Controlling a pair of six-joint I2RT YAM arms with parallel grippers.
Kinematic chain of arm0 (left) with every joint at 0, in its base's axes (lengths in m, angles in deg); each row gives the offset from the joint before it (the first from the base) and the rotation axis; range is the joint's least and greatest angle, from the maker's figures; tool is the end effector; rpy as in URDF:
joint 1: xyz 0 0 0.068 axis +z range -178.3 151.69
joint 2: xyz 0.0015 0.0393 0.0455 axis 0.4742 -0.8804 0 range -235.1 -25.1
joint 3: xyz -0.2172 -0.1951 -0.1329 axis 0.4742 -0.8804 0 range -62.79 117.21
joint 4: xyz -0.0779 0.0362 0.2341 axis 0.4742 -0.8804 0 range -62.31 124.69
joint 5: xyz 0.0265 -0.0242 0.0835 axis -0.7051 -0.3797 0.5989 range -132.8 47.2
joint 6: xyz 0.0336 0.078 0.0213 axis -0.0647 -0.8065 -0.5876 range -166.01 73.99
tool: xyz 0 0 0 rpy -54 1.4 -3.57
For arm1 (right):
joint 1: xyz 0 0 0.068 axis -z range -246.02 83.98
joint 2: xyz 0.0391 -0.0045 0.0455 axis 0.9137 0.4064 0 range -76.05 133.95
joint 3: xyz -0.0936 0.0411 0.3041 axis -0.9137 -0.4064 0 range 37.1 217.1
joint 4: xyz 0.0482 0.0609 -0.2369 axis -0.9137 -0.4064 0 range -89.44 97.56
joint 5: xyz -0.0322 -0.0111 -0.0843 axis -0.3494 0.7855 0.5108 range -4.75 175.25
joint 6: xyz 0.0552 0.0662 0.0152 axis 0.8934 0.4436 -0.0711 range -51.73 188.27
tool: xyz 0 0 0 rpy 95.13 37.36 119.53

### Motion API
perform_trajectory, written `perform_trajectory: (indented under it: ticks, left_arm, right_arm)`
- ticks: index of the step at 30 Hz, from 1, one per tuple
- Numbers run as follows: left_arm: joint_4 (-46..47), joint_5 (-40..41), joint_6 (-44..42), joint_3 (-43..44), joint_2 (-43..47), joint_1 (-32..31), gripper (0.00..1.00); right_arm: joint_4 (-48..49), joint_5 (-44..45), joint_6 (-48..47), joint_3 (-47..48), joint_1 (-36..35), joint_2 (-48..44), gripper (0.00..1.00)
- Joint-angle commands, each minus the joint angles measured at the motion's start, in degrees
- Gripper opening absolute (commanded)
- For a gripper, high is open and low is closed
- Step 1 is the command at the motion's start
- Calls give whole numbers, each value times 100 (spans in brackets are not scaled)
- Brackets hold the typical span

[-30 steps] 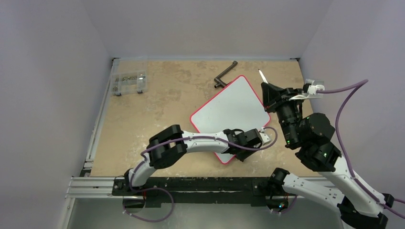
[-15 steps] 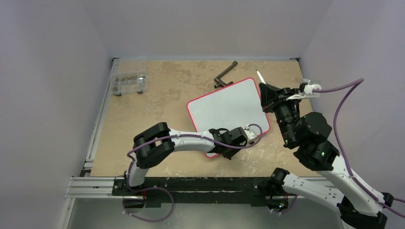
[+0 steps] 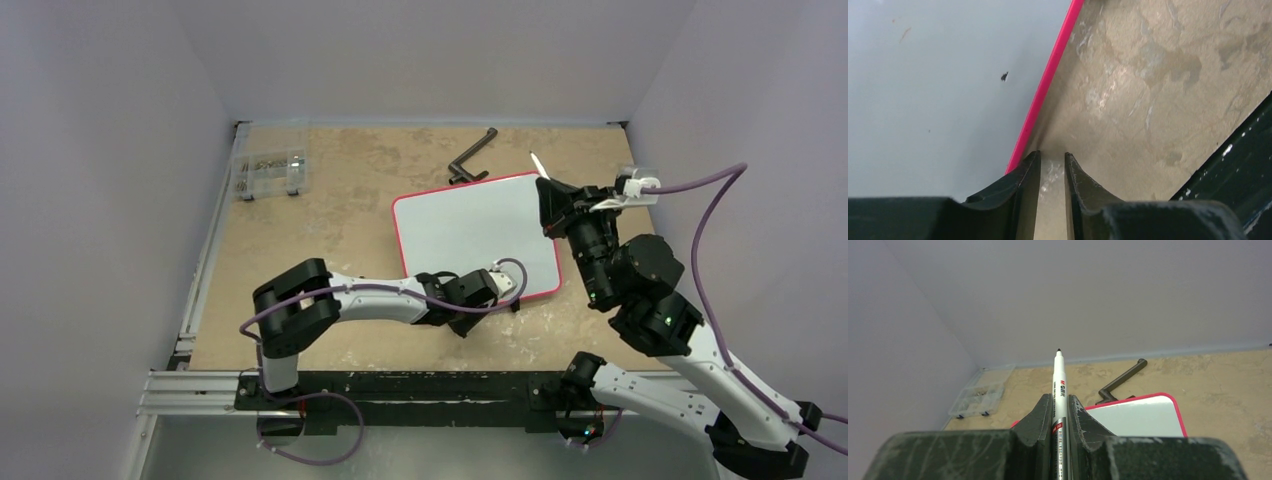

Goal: Write a sentence on the whiteboard
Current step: Adjust the whiteboard at the center of the board.

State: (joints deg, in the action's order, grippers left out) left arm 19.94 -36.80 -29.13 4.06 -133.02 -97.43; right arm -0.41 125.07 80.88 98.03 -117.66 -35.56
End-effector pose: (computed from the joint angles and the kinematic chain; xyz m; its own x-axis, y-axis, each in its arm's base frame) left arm 0.1558 -0.3854 0.1794 -0.5459 0.6206 -0.5628 0.7835 0.6161 -0.0805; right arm 0.1064 0.0543 0.4830 0.0839 0.3761 -0.9228 -0.2384 0.9067 0.3479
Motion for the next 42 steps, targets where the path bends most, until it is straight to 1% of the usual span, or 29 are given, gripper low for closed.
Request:
perform_trajectory:
  ticks: [1,3,5,8,10,11,12,15,17,21,23,26,29,31,35,38,42]
  left_arm:
    - [-642,51,90,46,759,22,27]
    - [-778,2,53,136,1073,30,37]
    - [-963,-23,35,221,1362,39,44]
    - [-1239,-37,38,309,1765,52,48]
    - [-1373,-42,111,284,2095,103,49]
    - [-1433,-27,170,240,2260,153,50]
    - [-1484,-21,254,176,2458,245,50]
    - [-1492,-103,539,-178,3092,657,51]
    - [-1473,14,703,-450,3561,884,52]
    - [-1741,420,996,-795,4260,1221,54]
    - [-1801,474,1161,-976,4551,1440,54]
    - [-1854,605,1424,-1290,4881,1793,56]
    - [-2001,855,1913,-1554,4989,2176,56]
    - [-1881,832,2111,-1794,5050,2412,56]
    - [-1721,875,2347,-2075,5055,2574,57]
    - [-1655,929,2389,-2154,4990,2643,57]
    - [-1458,778,2380,-2313,4957,2772,57]
  right_arm:
    - [292,145,-293,-107,11,43,0]
    - [323,376,-428,-222,10,99,0]
    - [438,764,-561,-446,15,138,0]
    - [876,1411,-821,-944,45,142,0]
    - [1060,1570,-867,-1208,232,216,0]
    - [1073,1496,-800,-1255,425,274,0]
    - [1011,1307,-654,-1292,754,348,0]
    - [806,240,-133,-1327,2025,620,0]
    - [805,-349,100,-1315,2800,817,0]
    - [821,-1410,637,-1215,4010,1382,0]
    - [971,-1876,857,-1196,4451,1702,0]
    - [1225,-2151,910,-1225,4653,2170,0]
    - [1352,-2451,1015,-1281,4982,2604,0]
    - [1410,-2556,952,-1320,5090,2811,0]
    - [1656,-2477,794,-1487,5120,3263,0]
    - [1953,-2891,745,-1619,5146,3597,0]
    - [2288,-3490,707,-1808,5146,4004,0]
